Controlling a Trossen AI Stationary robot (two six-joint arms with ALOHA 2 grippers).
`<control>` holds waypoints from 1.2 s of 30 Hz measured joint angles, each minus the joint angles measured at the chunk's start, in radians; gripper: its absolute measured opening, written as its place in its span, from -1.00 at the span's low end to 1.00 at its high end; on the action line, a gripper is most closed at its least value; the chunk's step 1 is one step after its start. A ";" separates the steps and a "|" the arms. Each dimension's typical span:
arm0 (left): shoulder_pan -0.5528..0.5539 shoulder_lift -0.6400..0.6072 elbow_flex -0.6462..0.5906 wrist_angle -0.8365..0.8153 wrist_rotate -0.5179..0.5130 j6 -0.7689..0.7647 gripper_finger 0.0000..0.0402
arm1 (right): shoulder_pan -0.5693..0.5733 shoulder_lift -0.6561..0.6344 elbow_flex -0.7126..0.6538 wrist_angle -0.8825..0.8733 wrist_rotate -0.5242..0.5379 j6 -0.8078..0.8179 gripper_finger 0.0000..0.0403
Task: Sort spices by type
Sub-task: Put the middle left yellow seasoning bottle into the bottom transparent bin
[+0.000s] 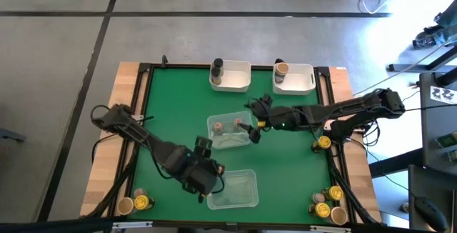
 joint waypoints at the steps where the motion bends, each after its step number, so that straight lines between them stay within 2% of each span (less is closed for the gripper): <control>1: -0.008 0.023 0.022 -0.014 0.000 -0.011 0.04 | 0.010 0.000 0.000 -0.001 0.012 -0.003 0.85; 8: -0.057 0.194 0.246 -0.153 0.001 -0.045 0.04 | 0.020 0.000 0.000 -0.006 0.045 -0.028 0.85; 12: -0.067 0.270 0.318 -0.193 0.001 -0.041 0.04 | 0.020 0.000 0.000 -0.007 0.045 -0.029 0.85; 20: -0.051 0.319 0.311 -0.179 0.001 -0.003 0.04 | 0.020 0.004 0.000 -0.007 0.045 -0.029 0.85; 36: -0.038 0.388 0.311 -0.154 0.004 0.260 0.05 | 0.020 0.004 0.000 -0.007 0.044 -0.031 0.85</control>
